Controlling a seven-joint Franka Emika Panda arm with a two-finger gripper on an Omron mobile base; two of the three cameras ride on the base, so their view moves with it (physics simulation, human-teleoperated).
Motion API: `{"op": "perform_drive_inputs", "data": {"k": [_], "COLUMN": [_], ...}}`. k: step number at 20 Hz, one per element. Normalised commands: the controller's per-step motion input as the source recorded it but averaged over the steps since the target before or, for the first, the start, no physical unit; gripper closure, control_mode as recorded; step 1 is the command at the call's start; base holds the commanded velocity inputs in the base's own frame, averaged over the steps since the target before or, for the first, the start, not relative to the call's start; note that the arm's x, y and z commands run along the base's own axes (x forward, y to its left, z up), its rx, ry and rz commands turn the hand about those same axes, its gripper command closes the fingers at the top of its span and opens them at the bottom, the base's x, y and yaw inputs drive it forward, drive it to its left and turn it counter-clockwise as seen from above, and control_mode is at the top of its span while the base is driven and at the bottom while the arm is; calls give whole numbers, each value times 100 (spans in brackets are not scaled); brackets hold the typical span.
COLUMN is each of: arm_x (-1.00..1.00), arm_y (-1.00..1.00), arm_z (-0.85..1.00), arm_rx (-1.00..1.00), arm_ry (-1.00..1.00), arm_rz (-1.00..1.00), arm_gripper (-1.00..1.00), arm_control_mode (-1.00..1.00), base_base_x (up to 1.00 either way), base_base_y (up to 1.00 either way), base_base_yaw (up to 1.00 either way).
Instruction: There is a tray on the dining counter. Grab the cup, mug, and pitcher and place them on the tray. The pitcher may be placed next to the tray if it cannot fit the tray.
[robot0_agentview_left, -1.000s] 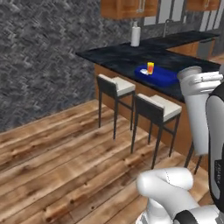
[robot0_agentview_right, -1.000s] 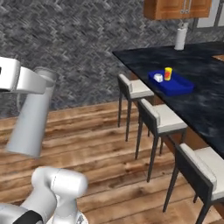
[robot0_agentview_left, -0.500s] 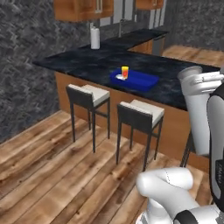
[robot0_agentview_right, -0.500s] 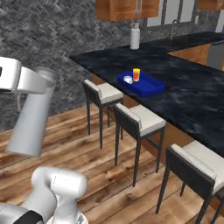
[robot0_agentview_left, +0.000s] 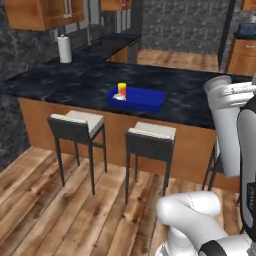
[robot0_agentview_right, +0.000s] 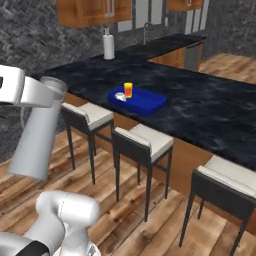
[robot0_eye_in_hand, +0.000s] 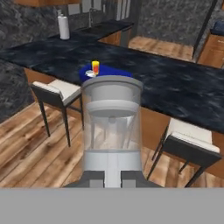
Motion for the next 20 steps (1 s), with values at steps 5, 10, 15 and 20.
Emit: {"op": "perform_drive_inputs", "data": {"k": [5, 10, 15, 20], "arm_x": [0, 0, 0, 0], "arm_y": [0, 0, 0, 0], "arm_z": [0, 0, 0, 0], "arm_rx": [0, 0, 0, 0], "arm_ry": [0, 0, 0, 0], "arm_rz": [0, 0, 0, 0], "arm_gripper": [100, 100, 100, 100], "arm_control_mode": [100, 100, 100, 100], "base_base_x": [46, 64, 73, 76], "base_base_y": [78, 66, 56, 44], "base_base_yaw": [-41, -33, -32, -32]}}
